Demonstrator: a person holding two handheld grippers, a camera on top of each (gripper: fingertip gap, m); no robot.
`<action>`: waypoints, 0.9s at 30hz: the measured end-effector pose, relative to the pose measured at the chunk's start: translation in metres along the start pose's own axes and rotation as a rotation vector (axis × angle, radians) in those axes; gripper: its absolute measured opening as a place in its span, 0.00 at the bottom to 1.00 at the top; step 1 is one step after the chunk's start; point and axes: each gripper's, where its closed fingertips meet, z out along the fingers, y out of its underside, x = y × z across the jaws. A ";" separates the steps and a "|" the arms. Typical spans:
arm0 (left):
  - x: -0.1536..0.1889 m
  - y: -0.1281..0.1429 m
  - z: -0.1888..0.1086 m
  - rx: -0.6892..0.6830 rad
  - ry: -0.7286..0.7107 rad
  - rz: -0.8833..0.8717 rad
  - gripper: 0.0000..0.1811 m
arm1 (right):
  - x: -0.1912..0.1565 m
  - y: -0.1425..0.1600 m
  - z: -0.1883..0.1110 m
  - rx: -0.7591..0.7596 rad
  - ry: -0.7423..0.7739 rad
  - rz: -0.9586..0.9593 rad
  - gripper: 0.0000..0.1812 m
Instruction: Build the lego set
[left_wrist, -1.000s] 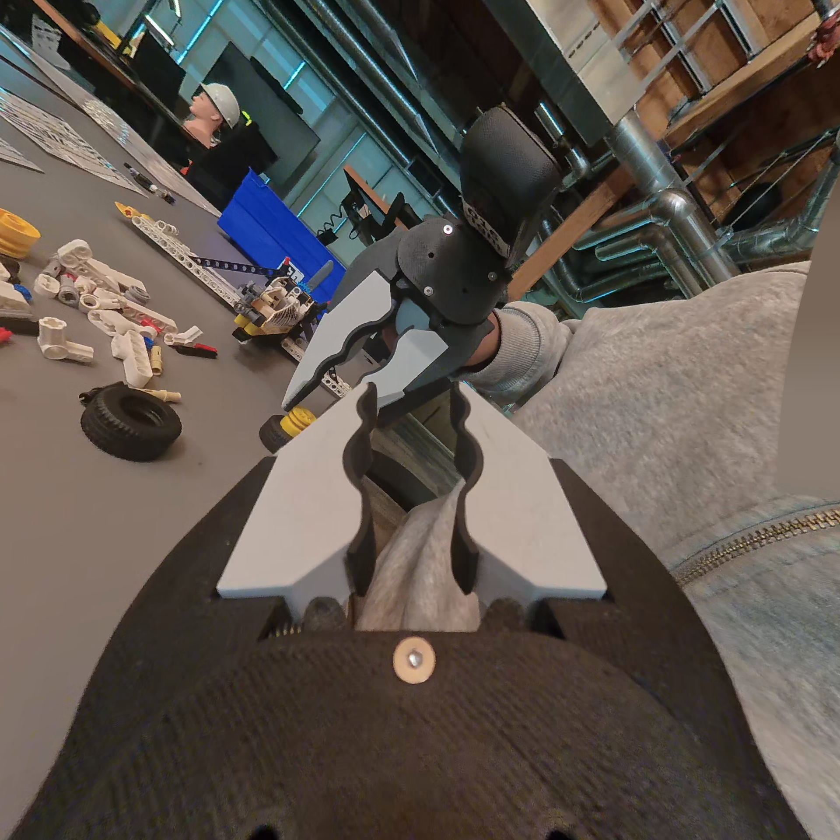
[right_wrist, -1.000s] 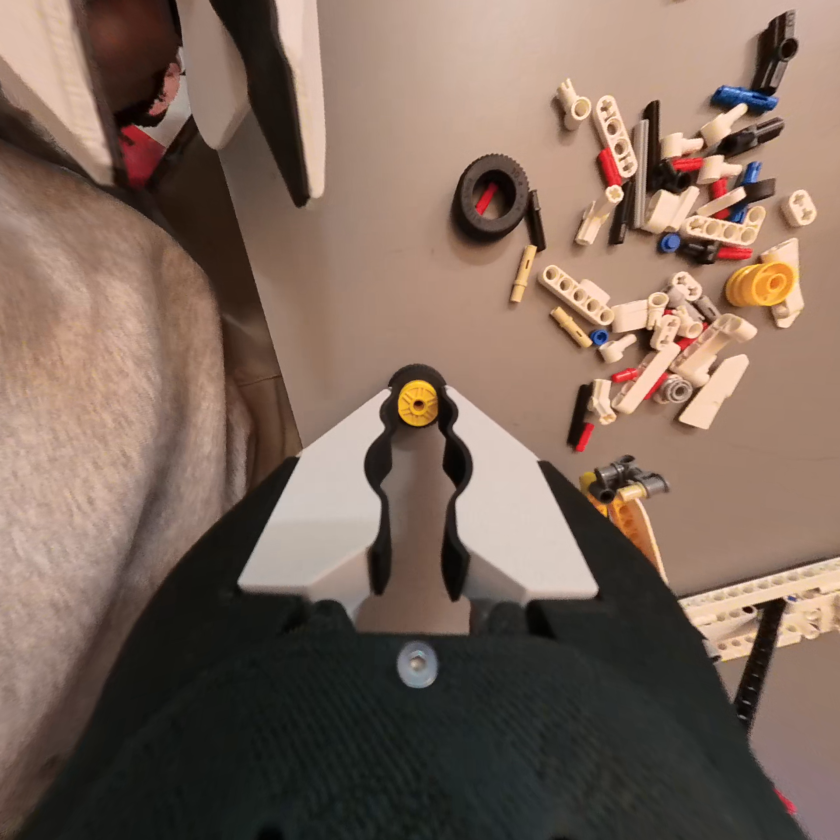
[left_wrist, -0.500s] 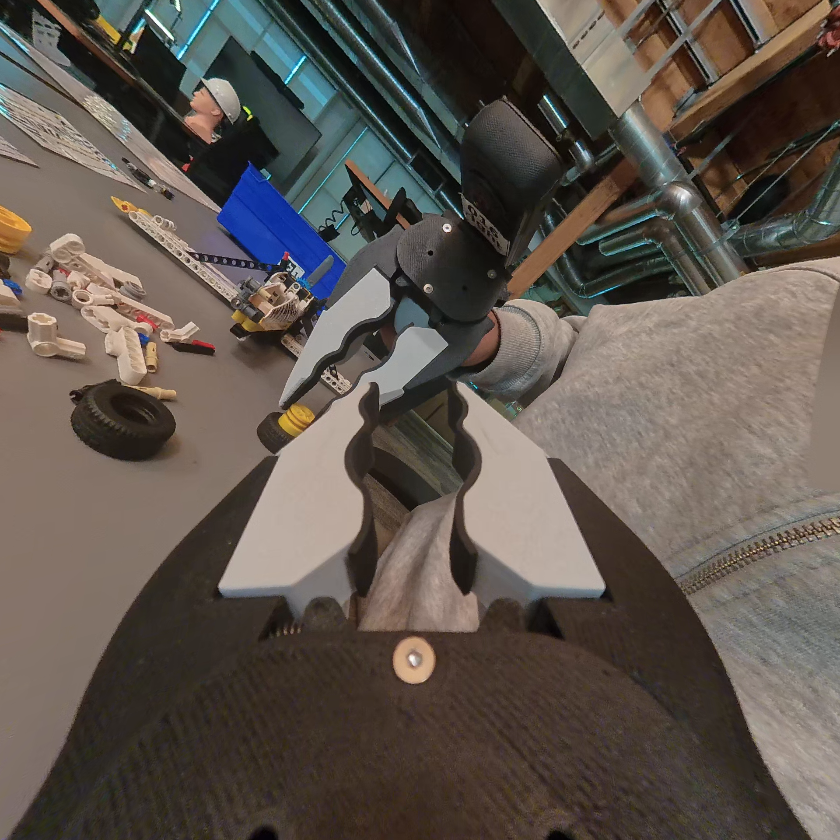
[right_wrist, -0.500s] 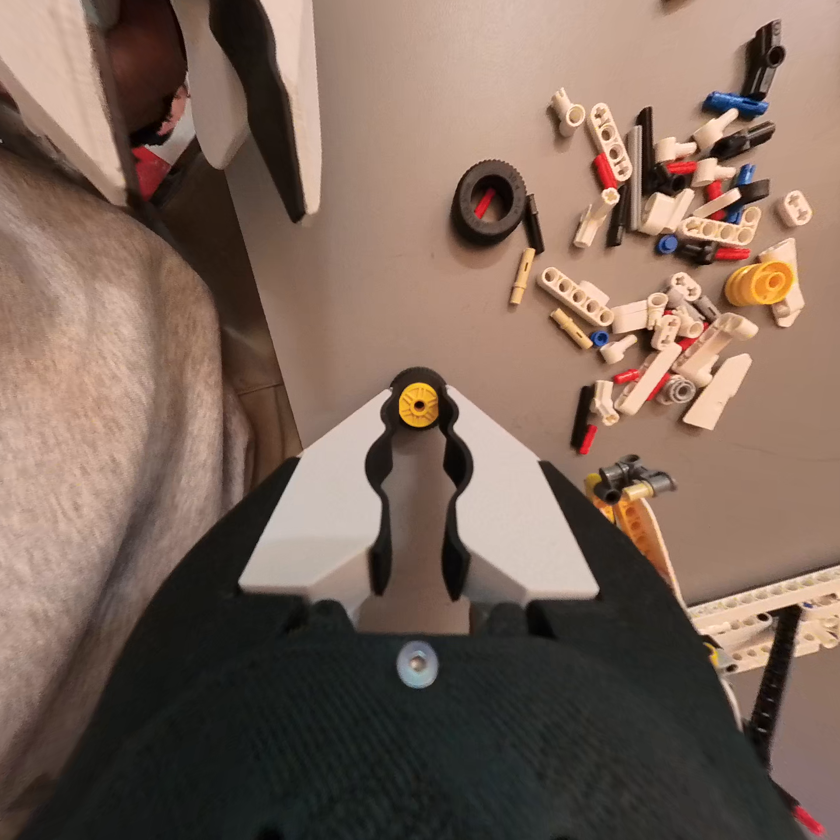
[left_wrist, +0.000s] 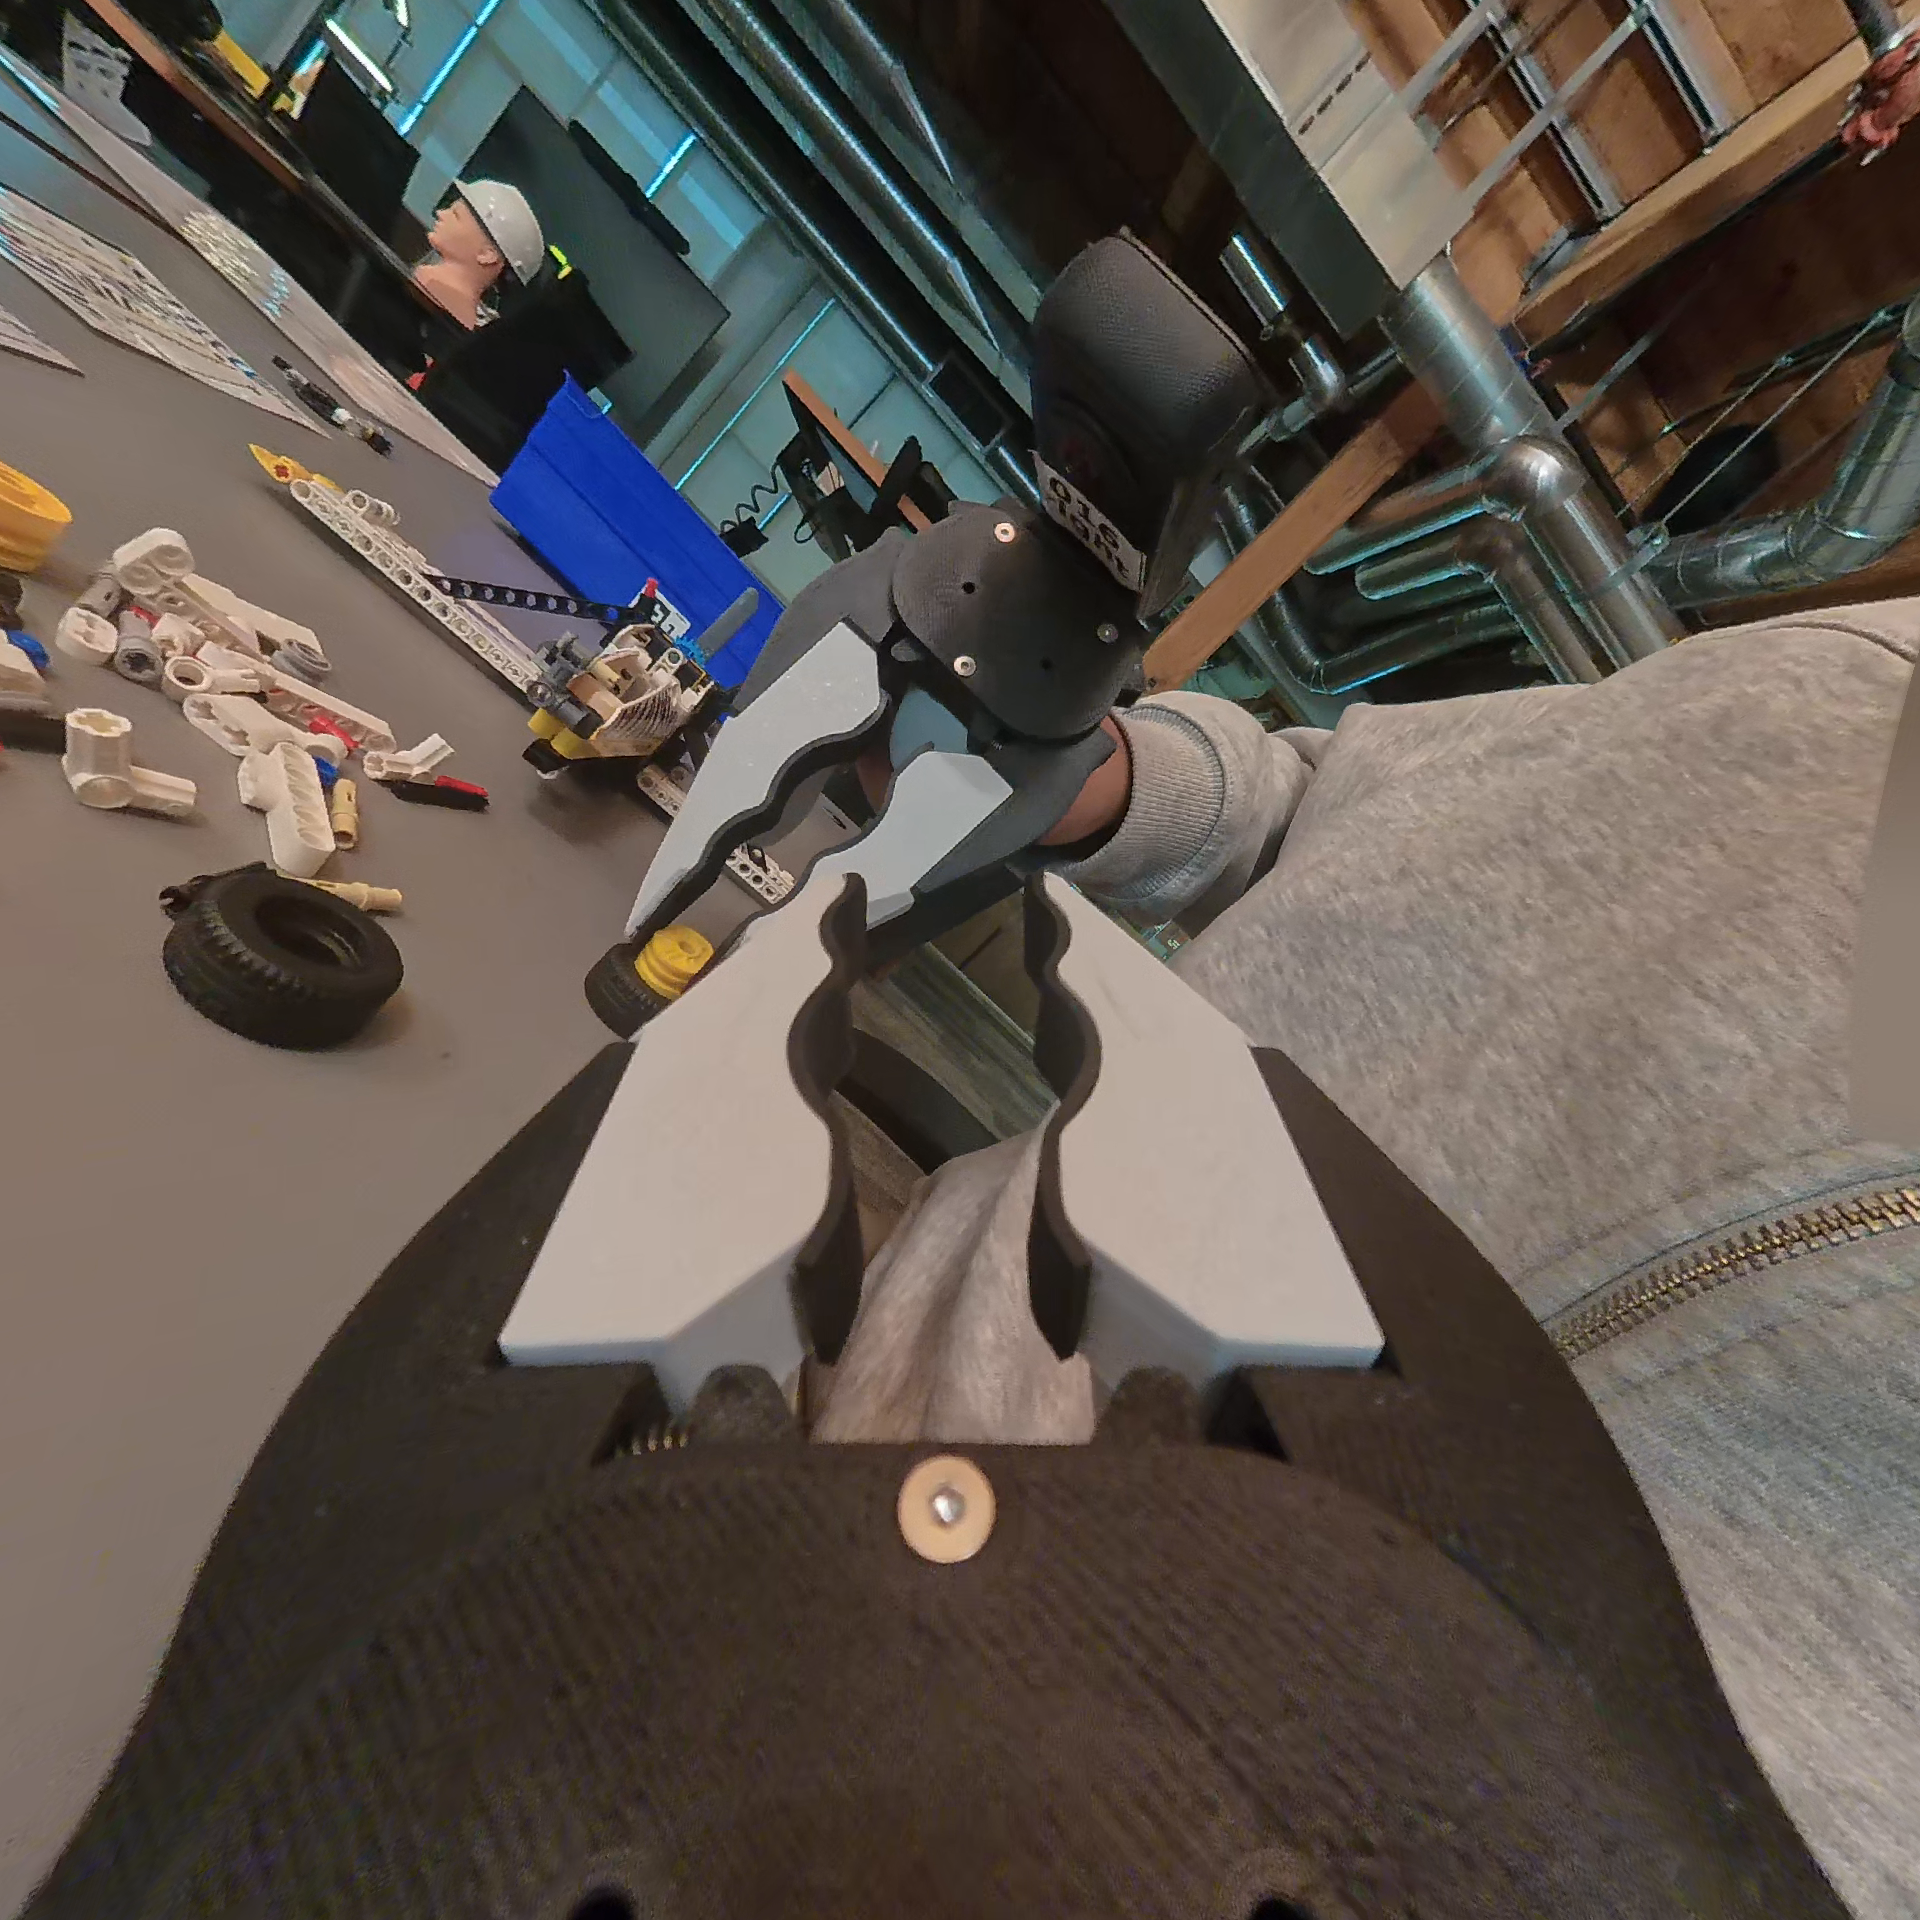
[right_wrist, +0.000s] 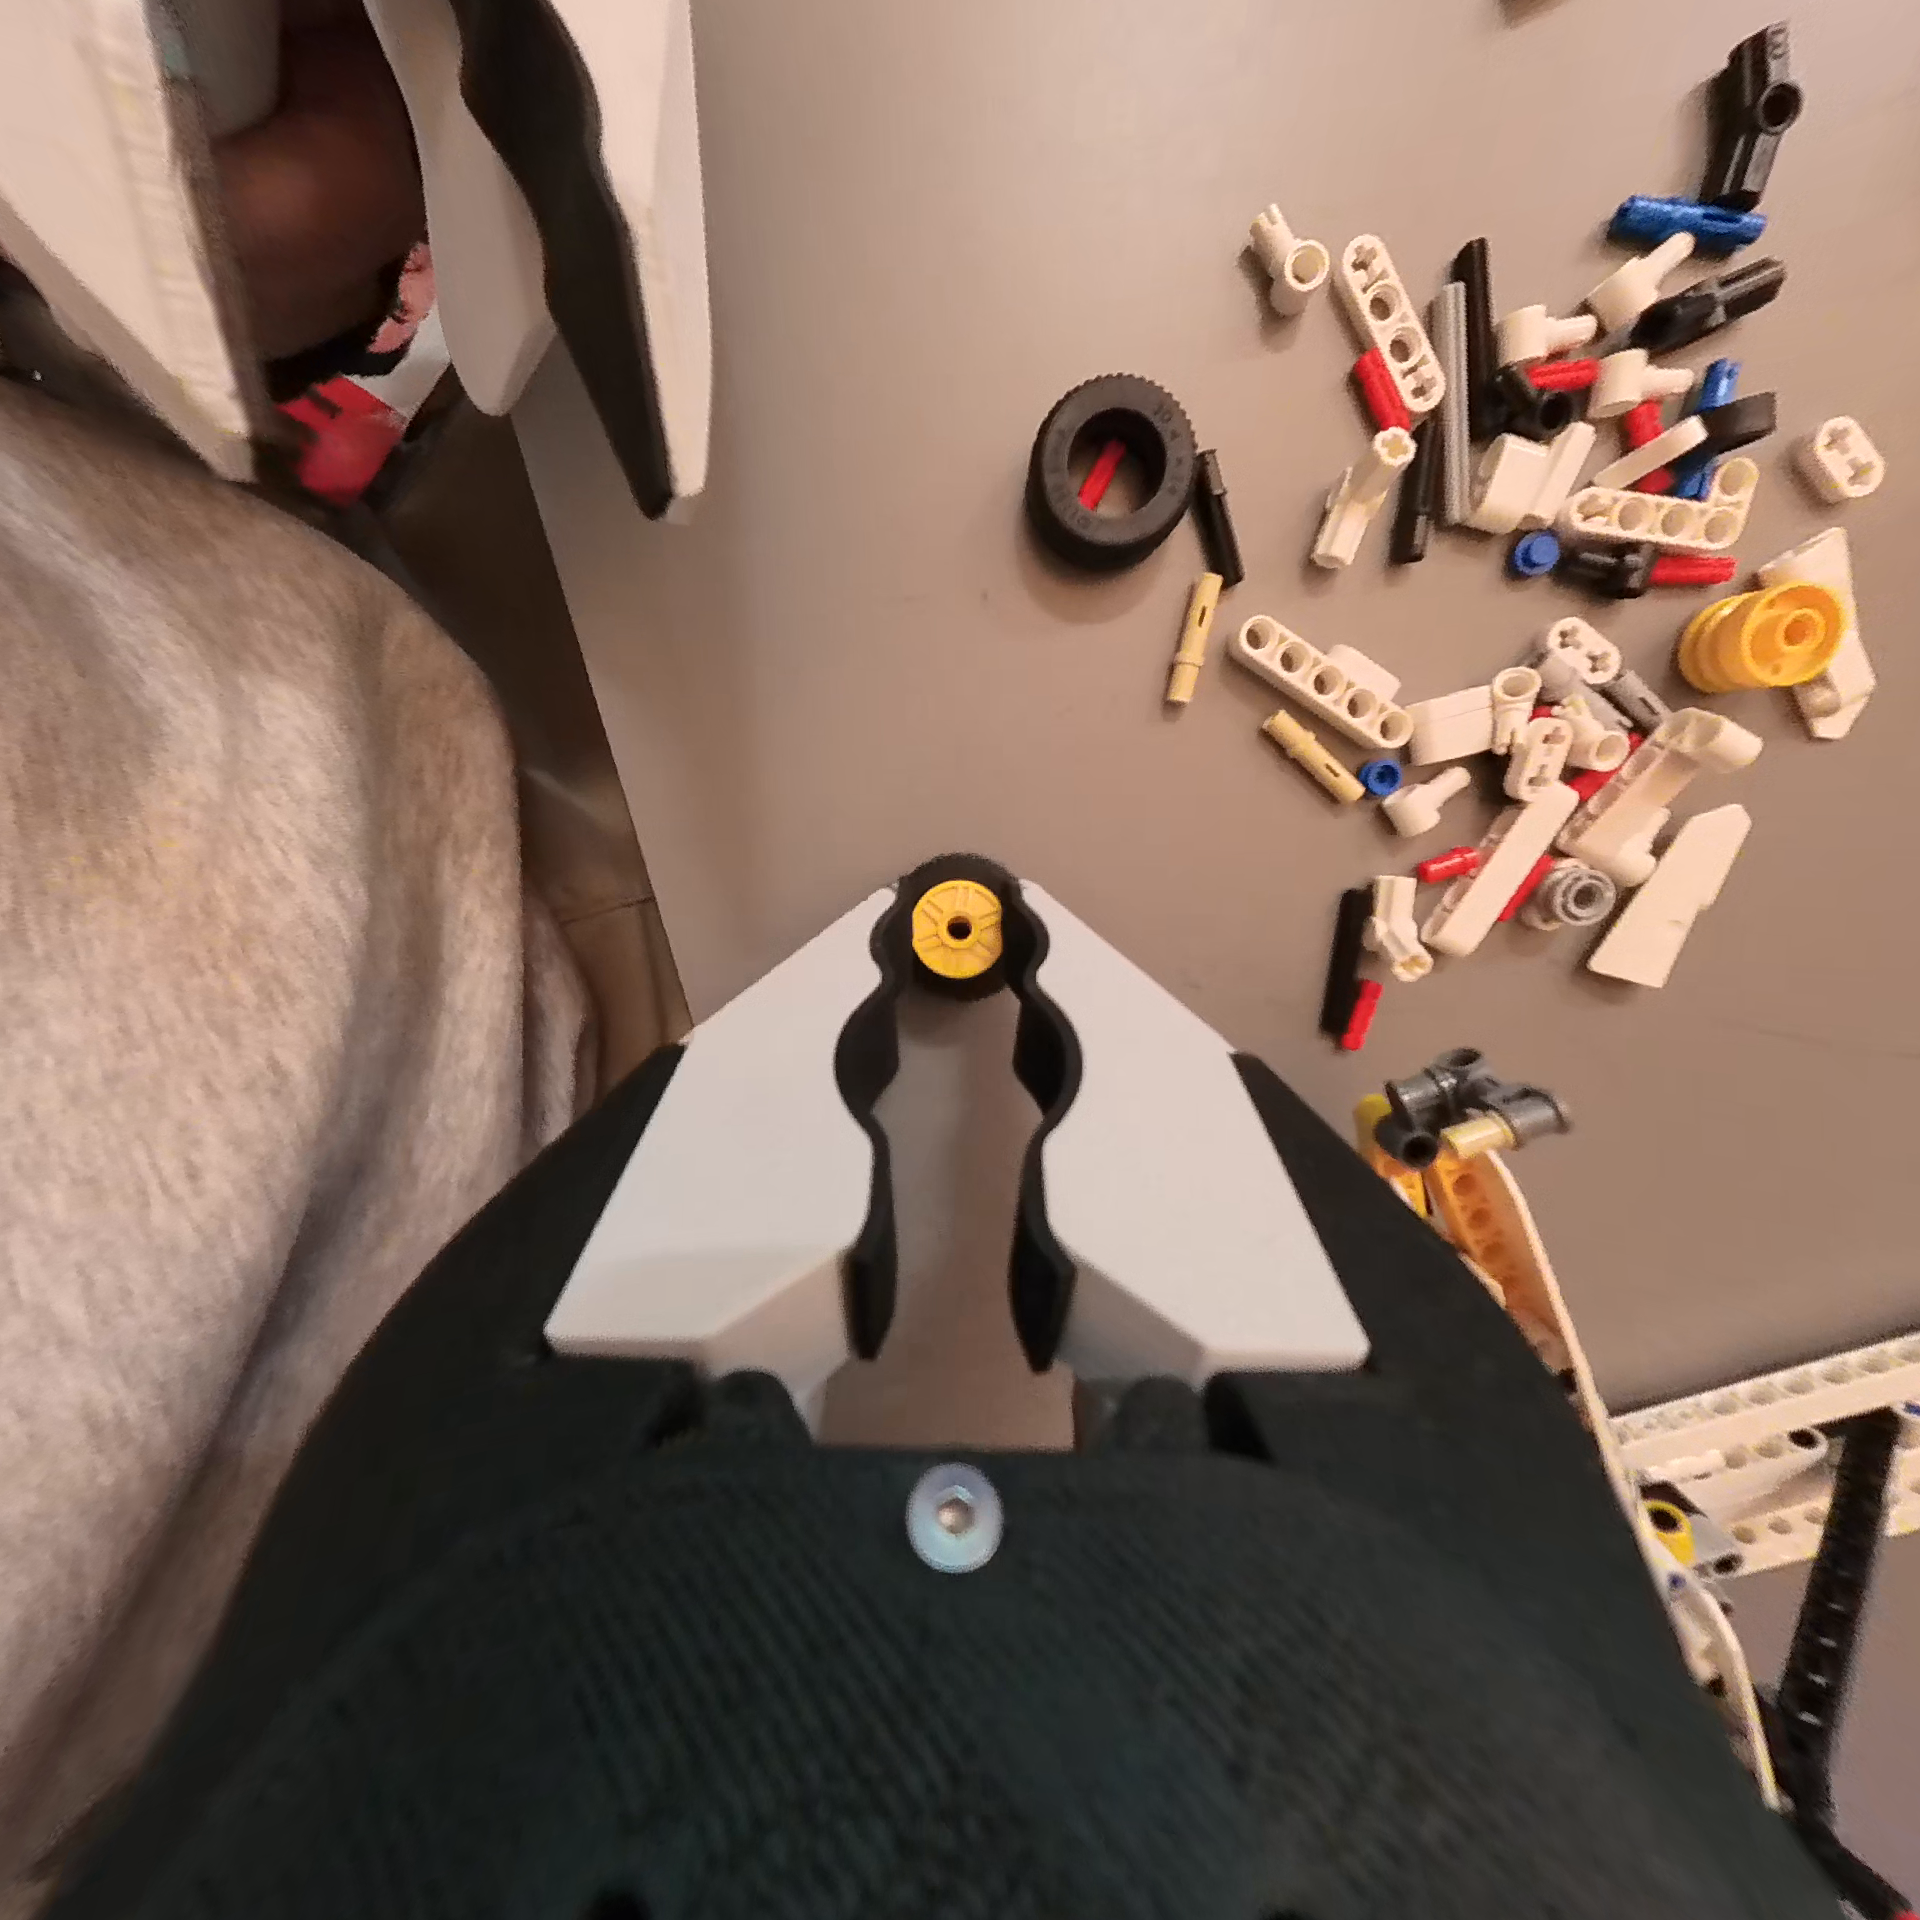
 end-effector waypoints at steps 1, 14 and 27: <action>0.000 0.000 0.000 0.001 0.001 0.000 0.15 | 0.000 0.000 0.001 0.002 -0.001 0.002 0.09; -0.001 -0.001 -0.001 0.008 0.003 -0.010 0.15 | 0.002 -0.004 -0.001 0.013 0.016 -0.018 0.08; -0.001 0.000 -0.001 0.005 0.004 -0.015 0.15 | 0.009 -0.007 -0.011 0.087 0.076 0.010 0.08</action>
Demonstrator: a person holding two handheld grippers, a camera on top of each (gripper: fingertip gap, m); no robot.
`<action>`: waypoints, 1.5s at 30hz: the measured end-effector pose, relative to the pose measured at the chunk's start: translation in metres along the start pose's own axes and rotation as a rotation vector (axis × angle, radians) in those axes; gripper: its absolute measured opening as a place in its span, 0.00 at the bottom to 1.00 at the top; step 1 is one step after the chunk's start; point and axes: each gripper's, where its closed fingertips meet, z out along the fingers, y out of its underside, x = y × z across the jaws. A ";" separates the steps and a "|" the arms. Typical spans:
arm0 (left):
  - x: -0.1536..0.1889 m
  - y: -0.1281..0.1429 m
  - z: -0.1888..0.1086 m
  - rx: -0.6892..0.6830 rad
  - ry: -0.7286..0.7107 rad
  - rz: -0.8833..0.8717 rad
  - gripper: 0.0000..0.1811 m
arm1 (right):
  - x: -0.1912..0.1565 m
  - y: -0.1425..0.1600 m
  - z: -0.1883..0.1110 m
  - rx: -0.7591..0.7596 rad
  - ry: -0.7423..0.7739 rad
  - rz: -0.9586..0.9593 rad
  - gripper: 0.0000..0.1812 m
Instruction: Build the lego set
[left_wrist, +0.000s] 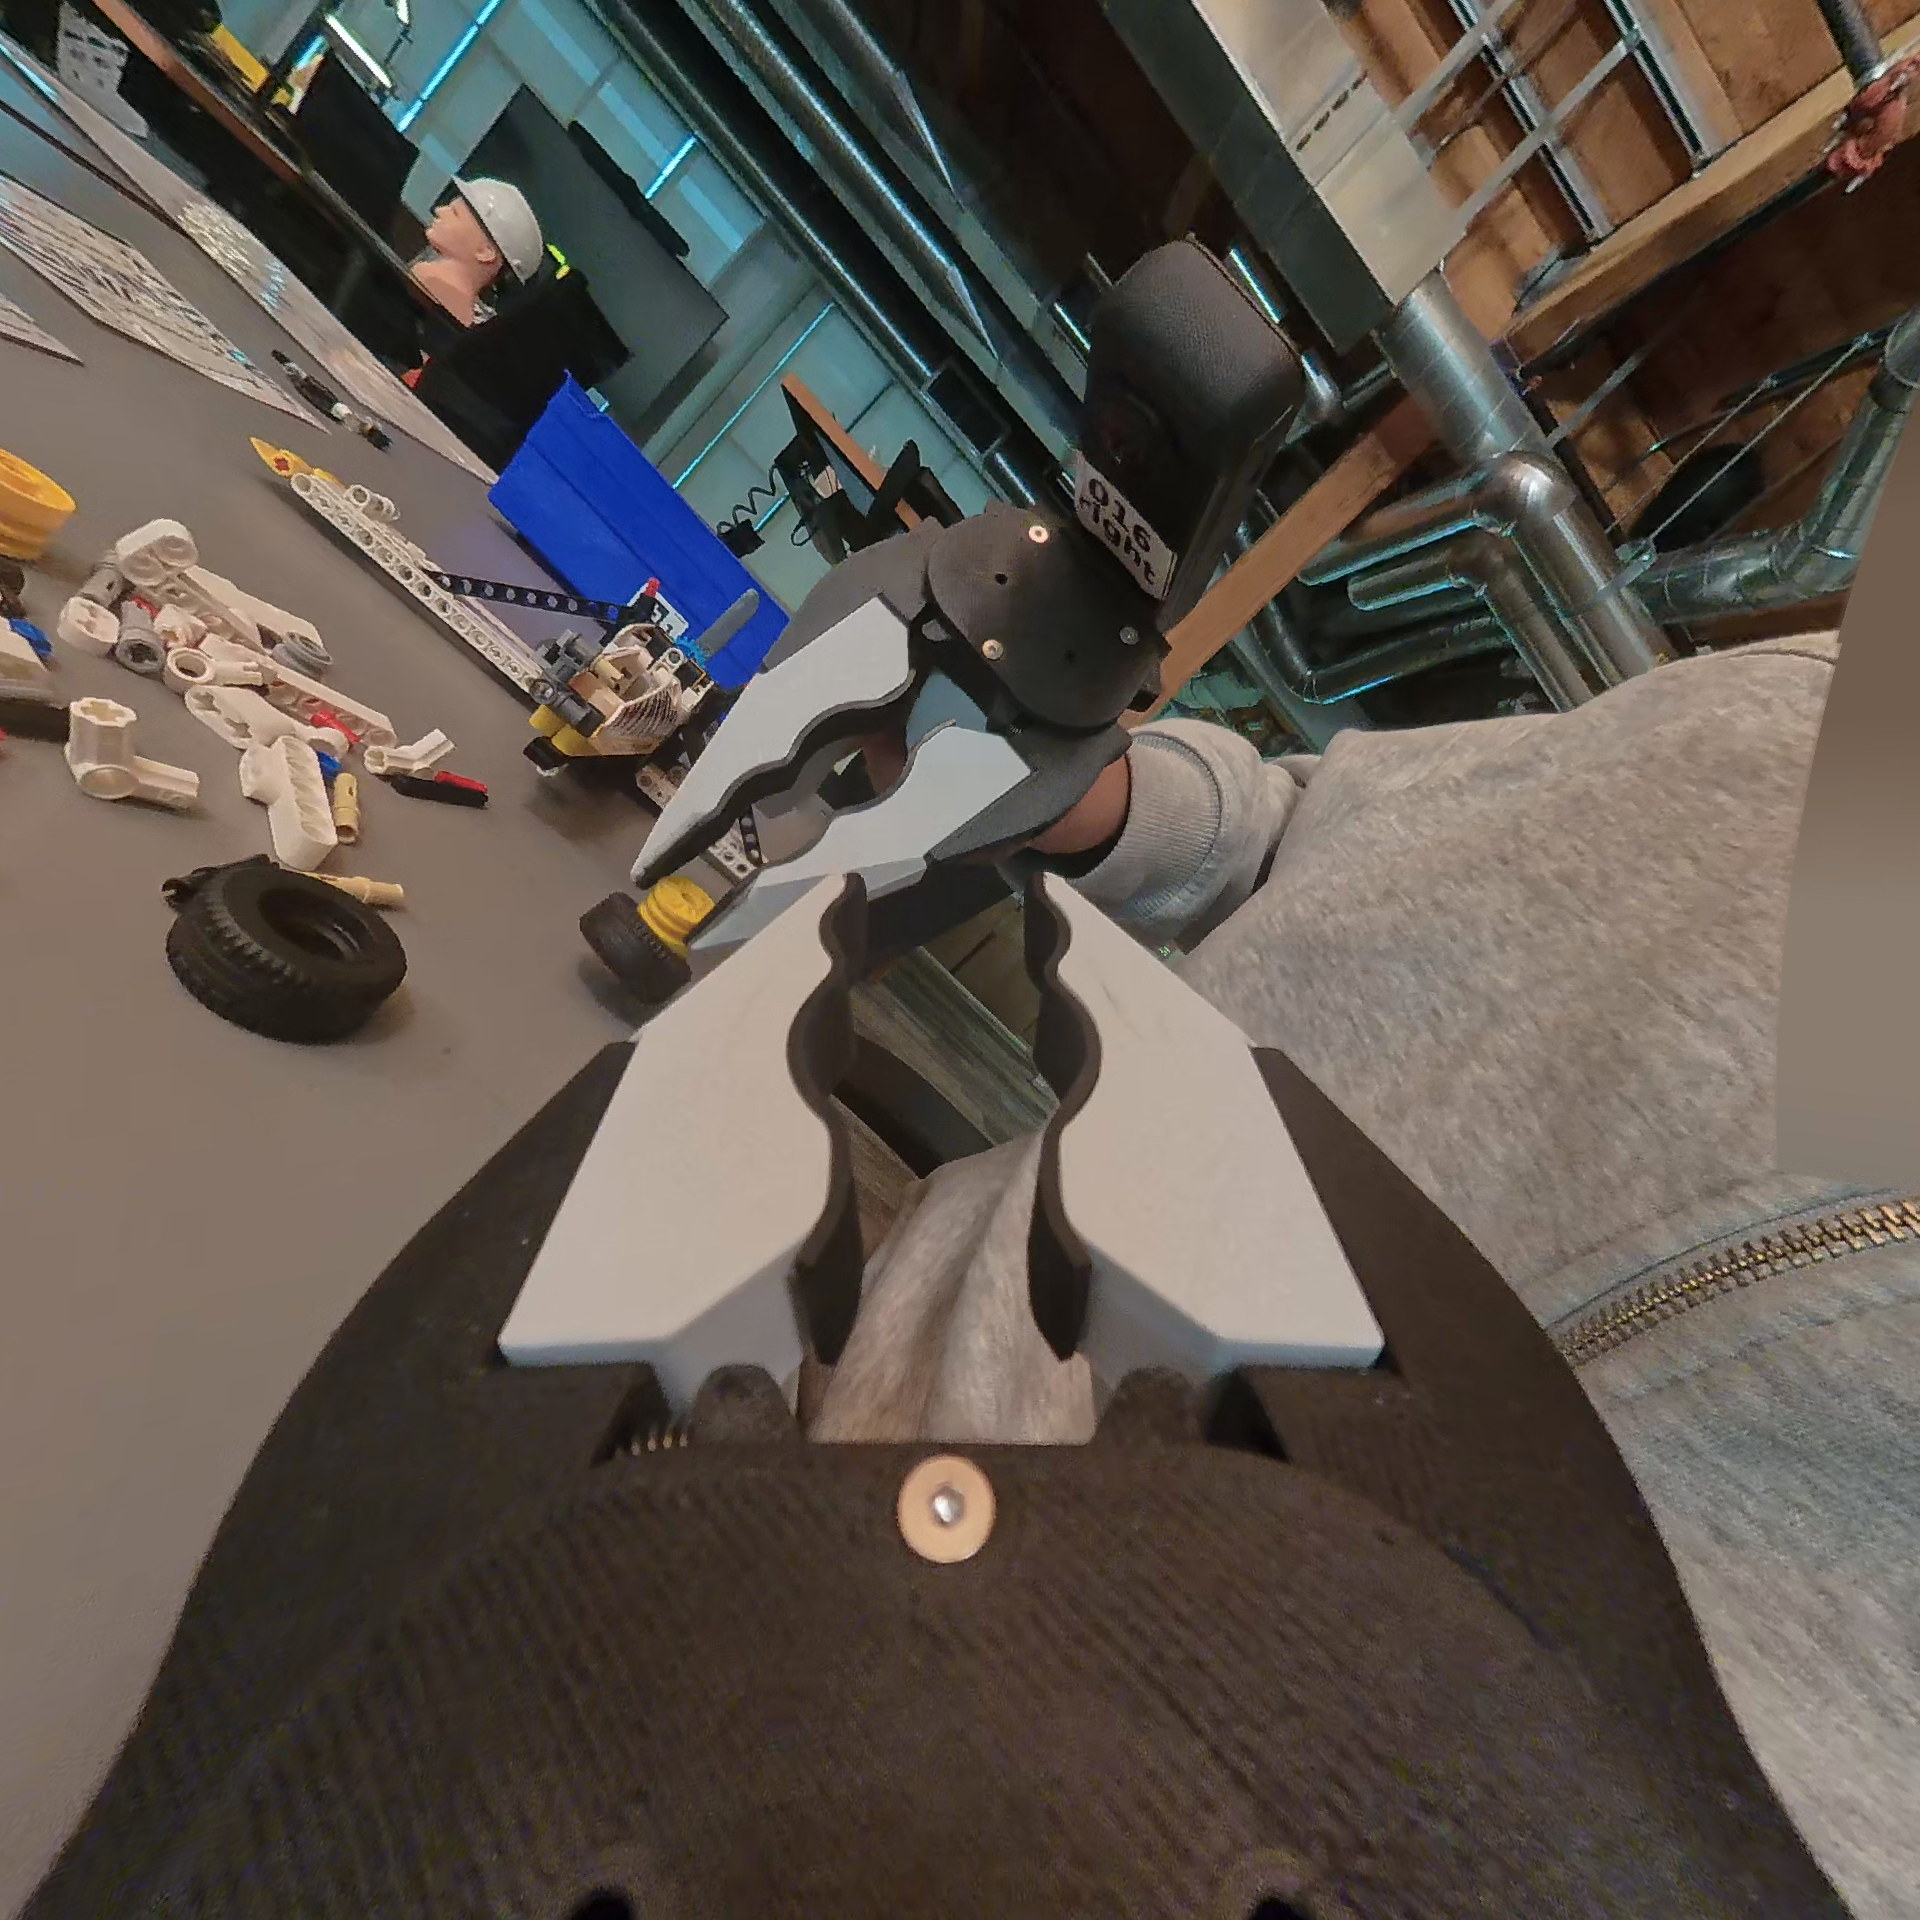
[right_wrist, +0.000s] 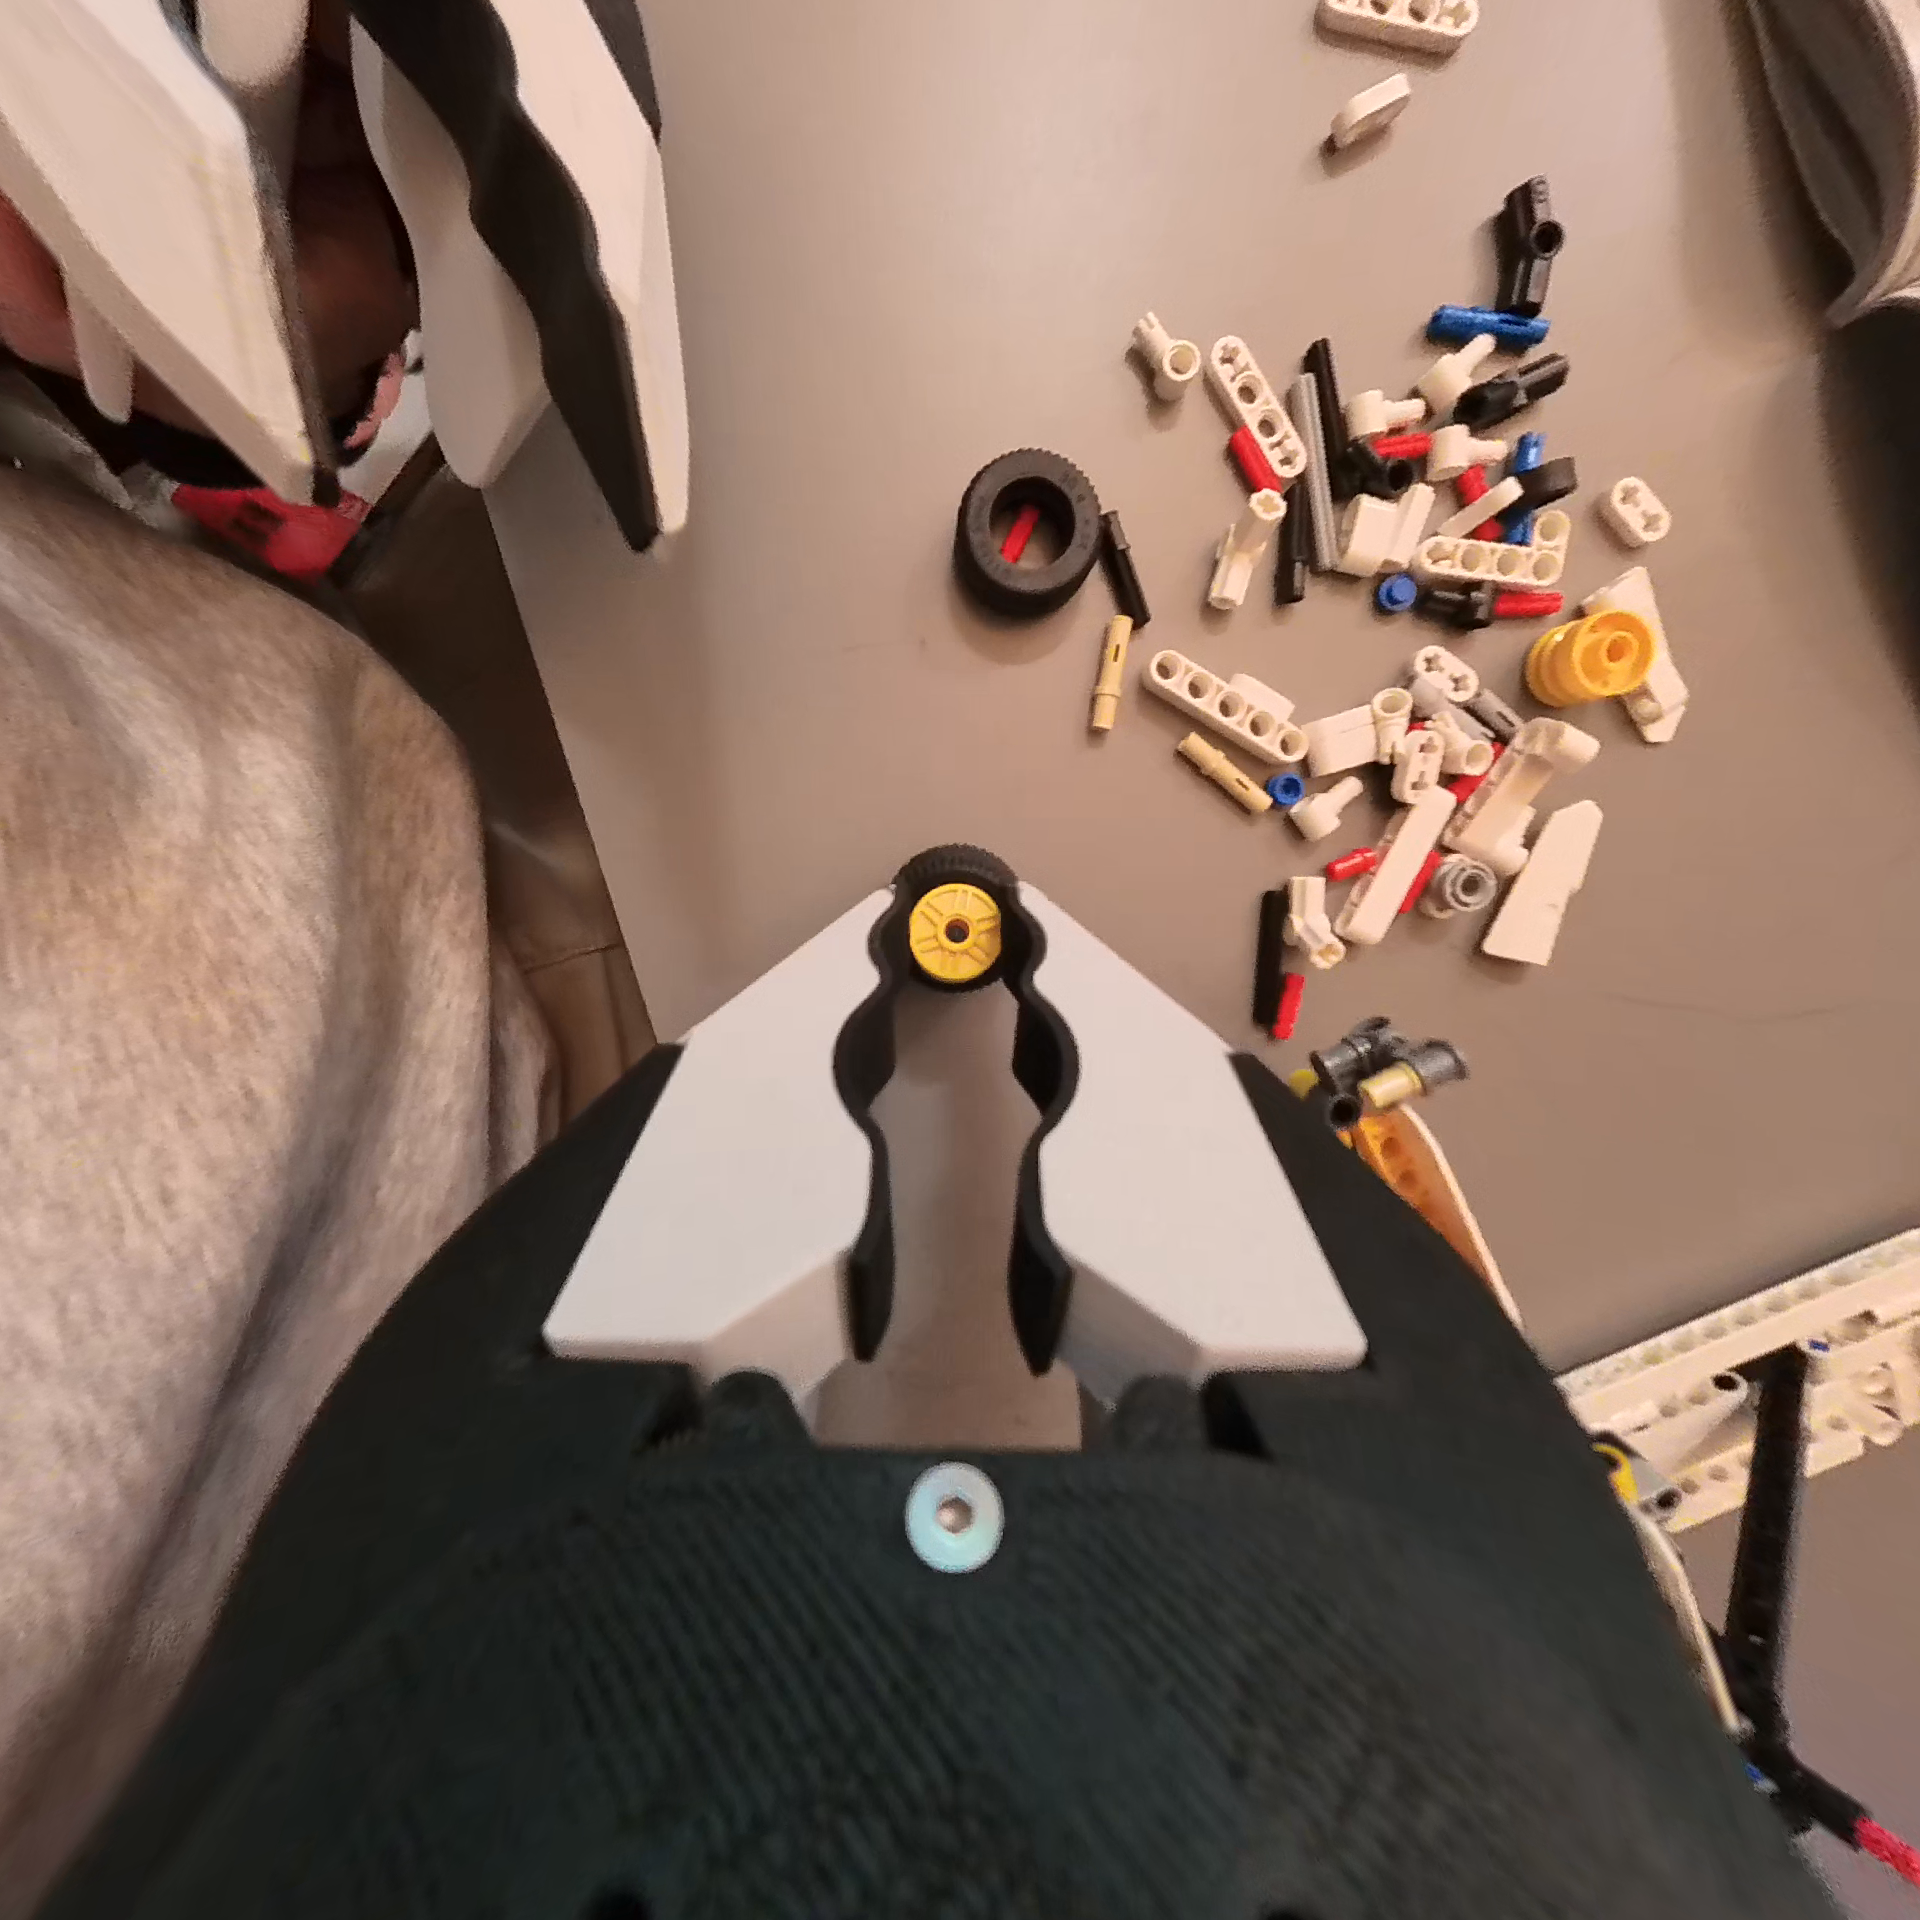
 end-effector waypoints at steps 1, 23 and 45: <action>0.000 0.000 0.000 0.000 0.001 -0.001 0.15 | 0.001 0.000 -0.001 0.006 0.007 0.004 0.08; -0.001 0.001 0.001 -0.005 0.004 -0.007 0.15 | -0.002 0.003 0.004 0.100 0.059 -0.024 0.08; 0.000 0.001 0.001 -0.004 0.009 -0.012 0.15 | 0.001 0.009 0.002 -0.006 0.005 -0.008 0.12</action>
